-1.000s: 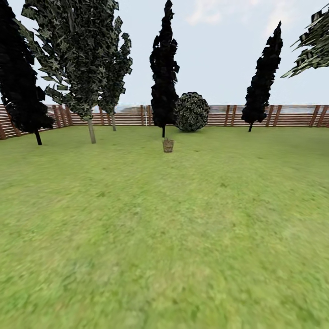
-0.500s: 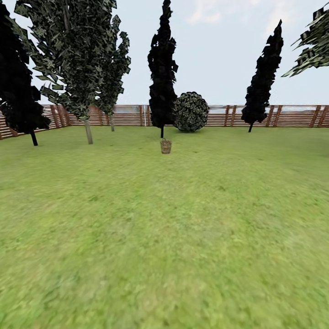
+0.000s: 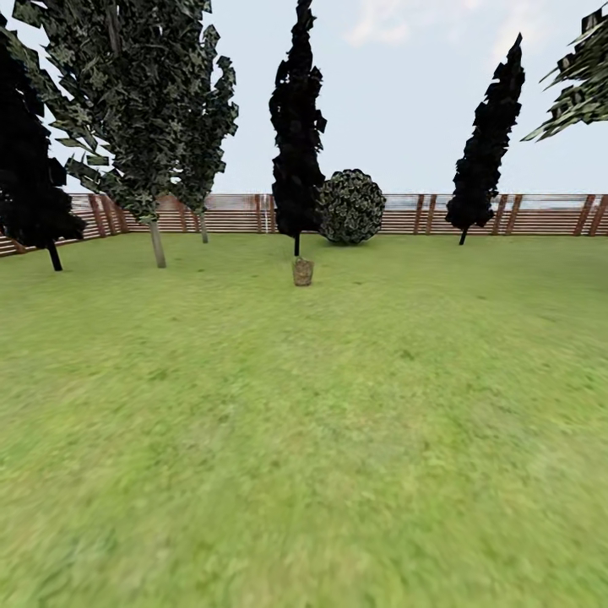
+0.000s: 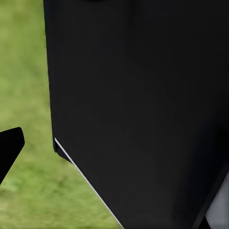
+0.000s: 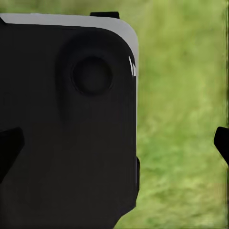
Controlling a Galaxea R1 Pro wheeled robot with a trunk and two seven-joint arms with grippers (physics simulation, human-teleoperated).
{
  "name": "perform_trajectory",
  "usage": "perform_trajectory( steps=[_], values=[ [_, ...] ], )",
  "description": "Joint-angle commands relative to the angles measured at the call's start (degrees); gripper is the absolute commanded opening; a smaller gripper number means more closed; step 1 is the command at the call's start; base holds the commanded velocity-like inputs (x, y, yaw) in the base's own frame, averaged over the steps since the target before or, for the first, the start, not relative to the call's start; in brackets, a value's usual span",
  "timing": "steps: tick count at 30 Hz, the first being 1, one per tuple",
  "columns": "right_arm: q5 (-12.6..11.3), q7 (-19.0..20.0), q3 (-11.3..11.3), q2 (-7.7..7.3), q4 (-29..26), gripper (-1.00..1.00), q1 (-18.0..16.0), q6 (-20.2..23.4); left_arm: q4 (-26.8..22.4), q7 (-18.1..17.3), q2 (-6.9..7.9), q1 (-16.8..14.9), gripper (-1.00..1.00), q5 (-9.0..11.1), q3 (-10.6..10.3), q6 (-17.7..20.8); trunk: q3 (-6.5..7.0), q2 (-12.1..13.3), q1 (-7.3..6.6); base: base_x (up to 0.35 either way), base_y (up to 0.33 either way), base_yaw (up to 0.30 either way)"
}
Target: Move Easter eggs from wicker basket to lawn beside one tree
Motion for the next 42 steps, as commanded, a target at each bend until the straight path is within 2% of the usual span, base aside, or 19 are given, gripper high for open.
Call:
perform_trajectory(
  steps=[1, 42],
  values=[
    [-0.17, -0.06, 0.03, 0.01, 0.18, 1.00, -0.09, -0.20, -0.11, 0.00, -0.01, 0.04, 1.00, 0.44, -0.06, 0.00, -0.04, -0.02, 0.03, 0.313, -0.194, 0.000],
    [-0.17, -0.06, 0.03, 0.05, 0.18, 1.00, -0.09, -0.20, -0.11, 0.00, -0.03, 0.04, 1.00, 0.44, -0.06, 0.00, -0.04, -0.02, 0.03, 0.312, -0.194, 0.000]
  ],
)
